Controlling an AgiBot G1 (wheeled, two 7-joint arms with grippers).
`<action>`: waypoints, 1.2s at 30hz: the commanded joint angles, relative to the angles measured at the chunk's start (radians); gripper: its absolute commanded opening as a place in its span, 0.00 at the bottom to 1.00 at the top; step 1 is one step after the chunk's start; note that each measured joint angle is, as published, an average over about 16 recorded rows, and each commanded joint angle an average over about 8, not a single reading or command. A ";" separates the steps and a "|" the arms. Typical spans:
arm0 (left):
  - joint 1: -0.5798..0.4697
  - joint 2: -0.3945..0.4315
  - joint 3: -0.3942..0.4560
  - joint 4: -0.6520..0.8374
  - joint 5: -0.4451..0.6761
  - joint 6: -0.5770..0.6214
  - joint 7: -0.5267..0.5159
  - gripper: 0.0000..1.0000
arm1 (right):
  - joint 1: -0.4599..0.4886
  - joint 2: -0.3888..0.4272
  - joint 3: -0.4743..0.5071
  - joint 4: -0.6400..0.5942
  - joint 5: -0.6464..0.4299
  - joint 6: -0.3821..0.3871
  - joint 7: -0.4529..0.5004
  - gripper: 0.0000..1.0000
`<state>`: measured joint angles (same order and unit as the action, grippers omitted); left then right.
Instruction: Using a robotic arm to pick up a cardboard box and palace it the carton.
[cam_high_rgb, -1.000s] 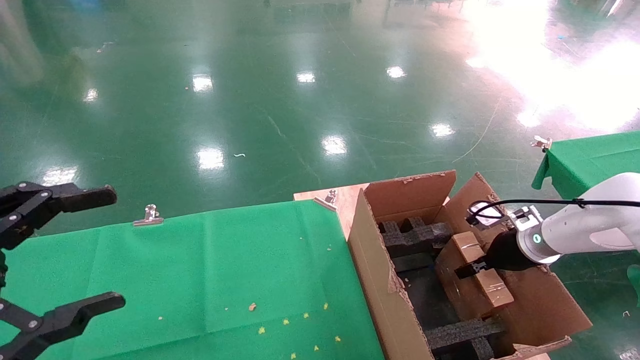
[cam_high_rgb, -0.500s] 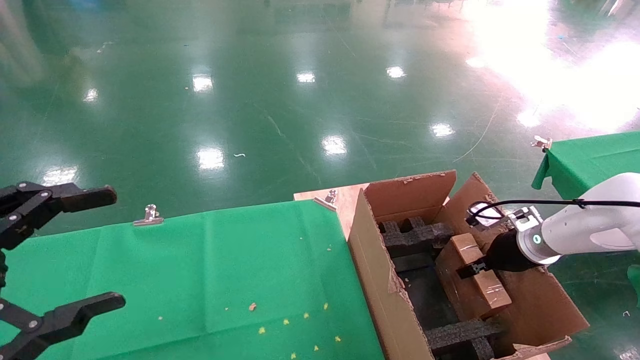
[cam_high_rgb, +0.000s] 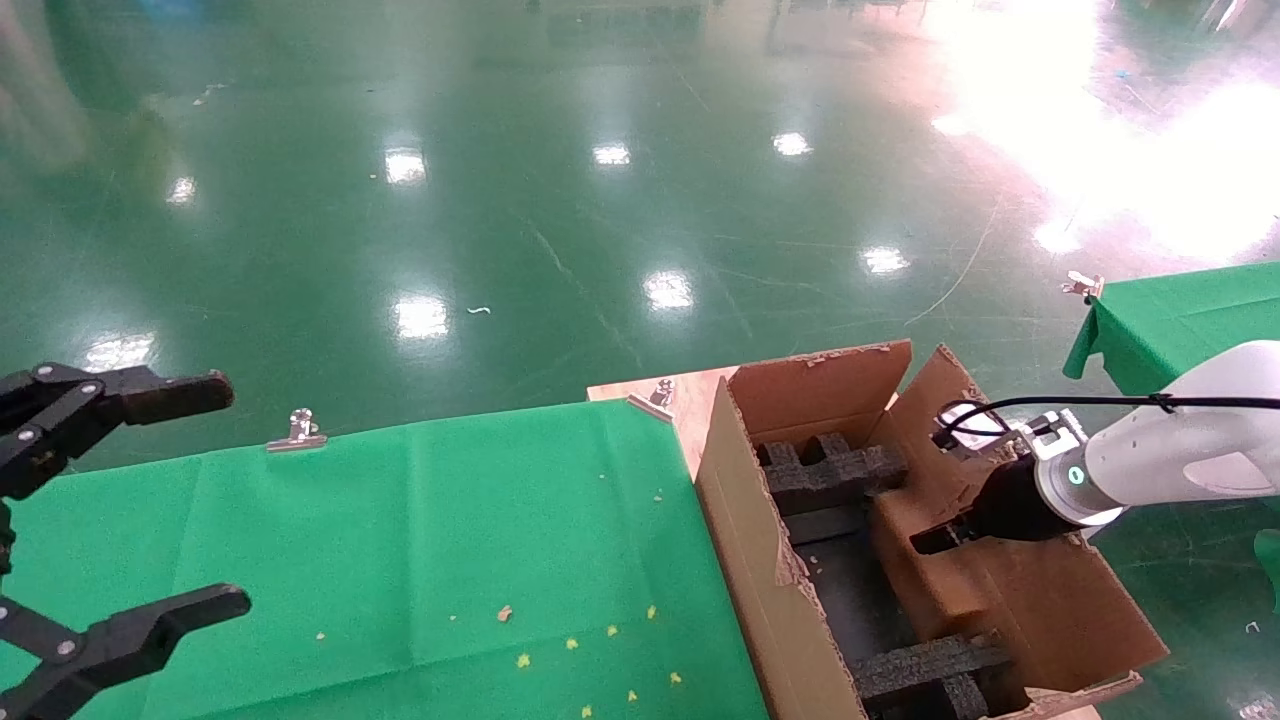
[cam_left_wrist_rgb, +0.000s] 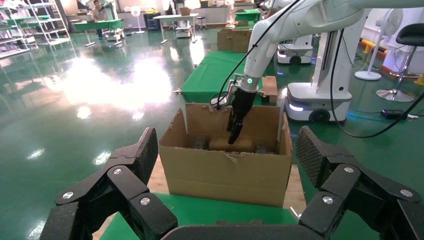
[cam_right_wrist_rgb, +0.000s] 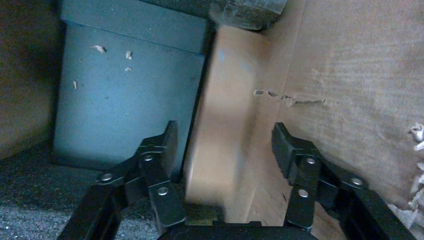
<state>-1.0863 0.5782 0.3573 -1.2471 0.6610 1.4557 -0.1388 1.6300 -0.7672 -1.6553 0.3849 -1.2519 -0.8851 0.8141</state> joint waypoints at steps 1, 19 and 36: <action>0.000 0.000 0.000 0.000 0.000 0.000 0.000 1.00 | 0.002 0.001 -0.001 0.003 -0.002 -0.001 0.000 1.00; 0.000 0.000 0.000 0.000 0.000 0.000 0.000 1.00 | 0.199 0.179 0.072 0.456 0.014 0.064 -0.064 1.00; 0.000 0.000 0.000 0.000 0.000 0.000 0.000 1.00 | 0.180 0.367 0.196 0.926 0.294 0.020 -0.273 1.00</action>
<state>-1.0862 0.5780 0.3574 -1.2469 0.6606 1.4554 -0.1387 1.8110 -0.4078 -1.4646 1.2931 -0.9787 -0.8589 0.5492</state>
